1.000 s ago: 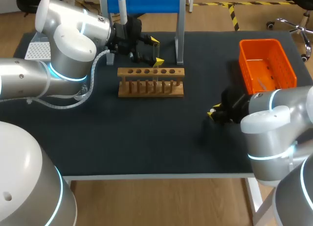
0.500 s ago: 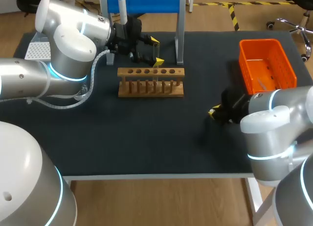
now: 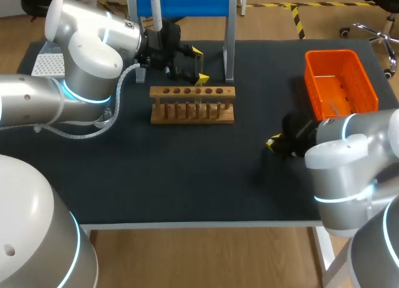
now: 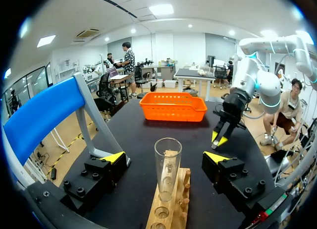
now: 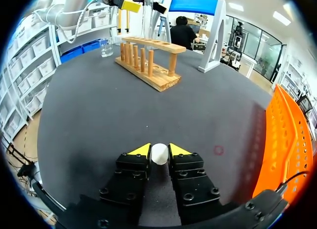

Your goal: Invert the test tube, pick up the pipette, mount the tip to pipette, aspirate from beaker and dispense into the tube, eject the tip, return the pipette, and cap with the stopper.

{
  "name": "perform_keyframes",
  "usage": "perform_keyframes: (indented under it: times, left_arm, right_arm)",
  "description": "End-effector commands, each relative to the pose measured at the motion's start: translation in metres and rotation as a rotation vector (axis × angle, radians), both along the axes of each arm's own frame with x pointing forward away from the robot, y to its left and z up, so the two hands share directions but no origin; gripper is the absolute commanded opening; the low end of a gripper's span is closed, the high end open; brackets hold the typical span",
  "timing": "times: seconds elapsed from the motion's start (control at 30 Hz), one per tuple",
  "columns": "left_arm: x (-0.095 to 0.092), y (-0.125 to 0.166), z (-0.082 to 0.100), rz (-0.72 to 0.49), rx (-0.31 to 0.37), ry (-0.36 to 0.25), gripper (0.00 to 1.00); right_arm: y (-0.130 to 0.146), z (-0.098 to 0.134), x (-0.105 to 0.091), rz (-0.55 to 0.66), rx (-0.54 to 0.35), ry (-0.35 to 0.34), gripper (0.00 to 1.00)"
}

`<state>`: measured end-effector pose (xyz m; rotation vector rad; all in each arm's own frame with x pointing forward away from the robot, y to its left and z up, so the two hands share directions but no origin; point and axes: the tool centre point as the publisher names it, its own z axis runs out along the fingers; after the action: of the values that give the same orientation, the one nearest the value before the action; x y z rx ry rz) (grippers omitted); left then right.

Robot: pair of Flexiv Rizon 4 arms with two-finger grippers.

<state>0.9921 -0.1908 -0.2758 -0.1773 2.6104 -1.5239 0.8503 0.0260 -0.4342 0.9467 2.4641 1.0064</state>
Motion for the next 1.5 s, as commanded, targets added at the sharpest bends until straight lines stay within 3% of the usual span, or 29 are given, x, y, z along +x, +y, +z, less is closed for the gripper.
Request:
perform_keyframes:
  times: [0.03,0.43,0.8,1.0,1.2,1.4,1.5]
  left_arm:
    - [0.0,0.0,-0.001,0.001,-0.004,-0.003,1.0]
    - [0.0,0.0,-0.001,0.001,-0.004,-0.003,1.0]
    - [0.0,0.0,-0.001,0.001,-0.004,-0.003,1.0]
    - [0.0,0.0,-0.001,0.001,-0.004,-0.003,1.0]
    - [0.0,0.0,-0.001,0.001,-0.004,-0.003,1.0]
    - [0.0,0.0,-0.001,0.001,-0.004,-0.003,1.0]
    - [0.0,0.0,-0.001,0.001,-0.004,-0.003,1.0]
  right_arm:
    - [0.001,-0.001,0.001,-0.003,-0.004,0.005,0.0]
    - [-0.001,0.008,0.004,-0.019,0.05,0.033,0.0]
    - [-0.005,0.055,0.009,0.048,0.163,0.059,0.0]
    - [-0.011,0.118,0.006,0.277,0.333,0.114,0.0]
    - [-0.034,0.171,-0.001,0.489,0.492,0.193,0.0]
    - [-0.044,0.207,-0.013,0.685,0.557,0.23,0.0]
    - [-0.044,0.217,-0.019,0.76,0.532,0.226,0.0]
